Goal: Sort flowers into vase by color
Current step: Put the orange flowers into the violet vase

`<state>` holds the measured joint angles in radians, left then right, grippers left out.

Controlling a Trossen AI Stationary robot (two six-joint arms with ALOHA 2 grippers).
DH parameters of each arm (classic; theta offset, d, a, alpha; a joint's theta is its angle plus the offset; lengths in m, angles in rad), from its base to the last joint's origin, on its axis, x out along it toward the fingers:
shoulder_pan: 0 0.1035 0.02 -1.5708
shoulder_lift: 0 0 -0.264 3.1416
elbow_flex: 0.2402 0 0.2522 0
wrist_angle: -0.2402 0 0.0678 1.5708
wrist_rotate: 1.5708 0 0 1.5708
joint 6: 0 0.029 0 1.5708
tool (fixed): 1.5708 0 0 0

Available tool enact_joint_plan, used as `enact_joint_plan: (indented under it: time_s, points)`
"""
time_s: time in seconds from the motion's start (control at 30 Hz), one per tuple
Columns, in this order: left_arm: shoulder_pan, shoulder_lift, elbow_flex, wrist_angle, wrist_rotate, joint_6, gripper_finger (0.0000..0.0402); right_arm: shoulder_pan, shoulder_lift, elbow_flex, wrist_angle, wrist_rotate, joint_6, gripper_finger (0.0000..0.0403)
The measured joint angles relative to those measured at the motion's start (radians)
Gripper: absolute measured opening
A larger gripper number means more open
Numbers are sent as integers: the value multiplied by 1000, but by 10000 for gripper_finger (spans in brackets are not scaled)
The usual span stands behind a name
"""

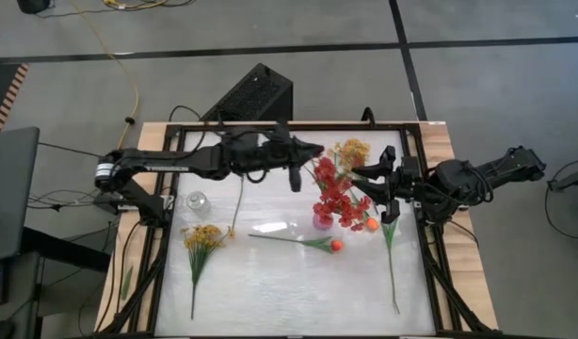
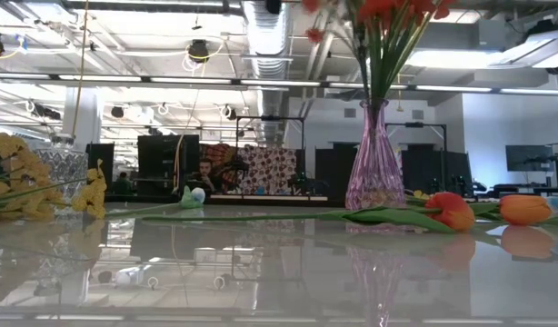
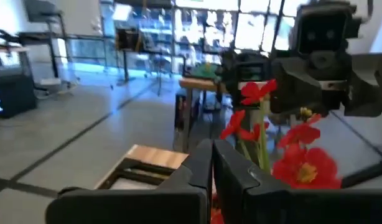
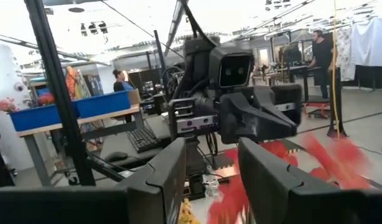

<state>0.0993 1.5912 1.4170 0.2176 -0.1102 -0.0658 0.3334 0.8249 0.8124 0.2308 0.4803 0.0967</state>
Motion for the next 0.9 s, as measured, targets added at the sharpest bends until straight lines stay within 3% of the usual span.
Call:
enact_joint_plan:
  time_s: [0.2,0.53,0.77,0.9]
  points:
    - [-49,83,108,-195,7,91,0,1,-2,0,-23,0,0,172]
    - [-67,86,118,-371,-60,203,0,1,-2,0,-115,0,34,172]
    - [-67,86,118,-419,-25,221,0,-1,-9,0,-164,23,37,172]
    - [-67,73,118,-414,-29,250,0,-26,-30,0,-53,31,31,172]
